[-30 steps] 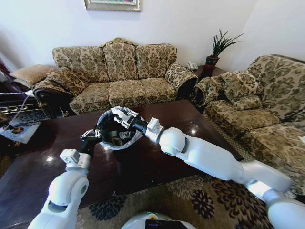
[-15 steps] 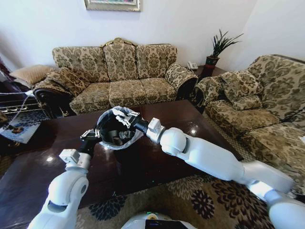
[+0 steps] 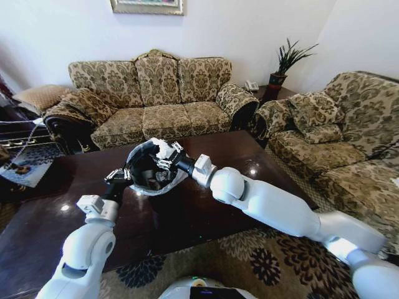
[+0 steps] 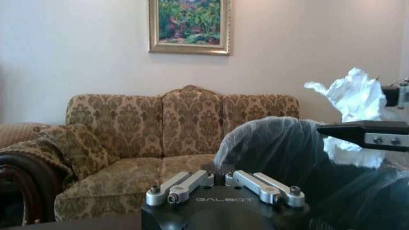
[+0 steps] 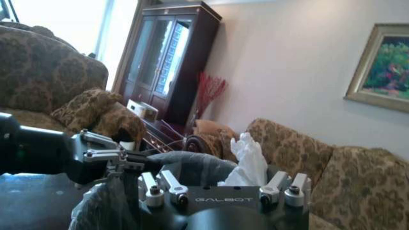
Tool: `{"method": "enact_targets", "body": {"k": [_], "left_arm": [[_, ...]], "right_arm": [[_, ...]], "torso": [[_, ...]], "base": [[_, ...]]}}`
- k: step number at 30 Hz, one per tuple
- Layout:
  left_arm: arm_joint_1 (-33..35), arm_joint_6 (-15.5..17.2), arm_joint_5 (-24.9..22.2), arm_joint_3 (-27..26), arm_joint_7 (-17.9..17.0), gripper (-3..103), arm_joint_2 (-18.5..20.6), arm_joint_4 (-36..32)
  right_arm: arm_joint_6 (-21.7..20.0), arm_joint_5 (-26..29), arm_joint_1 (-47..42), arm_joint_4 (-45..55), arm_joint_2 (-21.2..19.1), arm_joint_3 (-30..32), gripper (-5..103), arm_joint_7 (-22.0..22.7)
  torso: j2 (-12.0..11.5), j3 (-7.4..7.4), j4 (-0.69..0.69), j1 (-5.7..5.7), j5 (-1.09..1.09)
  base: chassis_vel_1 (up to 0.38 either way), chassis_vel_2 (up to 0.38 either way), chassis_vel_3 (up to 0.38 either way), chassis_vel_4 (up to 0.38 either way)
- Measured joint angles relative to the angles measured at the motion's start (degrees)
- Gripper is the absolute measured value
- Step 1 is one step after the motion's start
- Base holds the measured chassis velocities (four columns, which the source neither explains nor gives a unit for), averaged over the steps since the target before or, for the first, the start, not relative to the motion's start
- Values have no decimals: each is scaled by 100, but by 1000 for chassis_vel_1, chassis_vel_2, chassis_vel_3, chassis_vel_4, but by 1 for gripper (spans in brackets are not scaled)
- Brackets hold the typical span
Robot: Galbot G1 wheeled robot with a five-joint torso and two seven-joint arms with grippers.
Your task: Move to the front of the table and place the trash on the table into the trash bin.
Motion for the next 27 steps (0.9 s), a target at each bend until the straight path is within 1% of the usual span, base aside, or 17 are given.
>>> {"method": "enact_targets", "body": {"k": [2, 3, 5, 6, 8, 9, 11, 13, 15, 18, 25, 27], "left_arm": [[3, 0, 1, -5, -1, 3, -2, -3], [3, 0, 1, -5, -1, 3, -2, -3], [9, -1, 3, -10, -3, 3, -6, -8], [10, -1, 5, -12, -4, 3, -8, -9], [12, -1, 6, -12, -4, 3, -9, -11], [13, -2, 7, -12, -4, 3, -13, -19], [14, -3, 9, -13, -4, 3, -22, -28], [14, -3, 10, -12, -4, 3, -26, -32], [14, -4, 11, -12, -4, 3, -32, -41], [9, -8, 11, -12, -4, 3, -43, -43], [18, -11, 11, -20, -4, 3, -64, -70], [28, -12, 11, -26, -4, 3, -71, -86]], "right_arm": [[143, -264, 28, -26, -35, 24, 86, -252], [143, -264, 28, -26, -35, 24, 86, -252], [212, -578, 82, -18, -93, 65, 96, -408], [201, -676, 114, -4, -127, 101, 99, -453], [193, -743, 133, 2, -152, 126, 99, -484], [187, -1015, 190, -12, -251, 202, 100, -640], [188, -1183, 224, -33, -360, 254, 100, -800], [183, -1223, 232, -35, -413, 264, 100, -850], [155, -1215, 228, -33, -561, 253, 100, -961], [171, -1149, 183, -38, -620, 192, 100, -1051], [158, -1008, 140, -74, -644, 131, 100, -1072], [157, -991, 139, -70, -719, 142, 100, -1085]], "torso": [[0, 0, 0, 0, 0], [0, 0, 0, 0, 0], [0, 0, 0, 0, 0], [0, 0, 0, 0, 0], [0, 0, 0, 0, 0], [0, 0, 0, 0, 0], [0, 0, 0, 0, 0], [0, 0, 0, 0, 0], [0, 0, -1, 0, 0], [0, 0, -1, 0, 1], [0, 0, 1, 0, -1], [0, 0, 0, 0, 0]], "base": [[0, 0, 0, 0], [0, 0, 0, 0], [0, 0, 0, 0], [0, 0, 0, 0], [0, 0, 0, 0], [0, 0, 0, 0], [0, 0, 0, 0], [0, 0, 0, 0], [0, 0, 0, 0], [0, 0, 0, 0], [0, 0, 0, 0], [0, 0, 0, 0]]}}
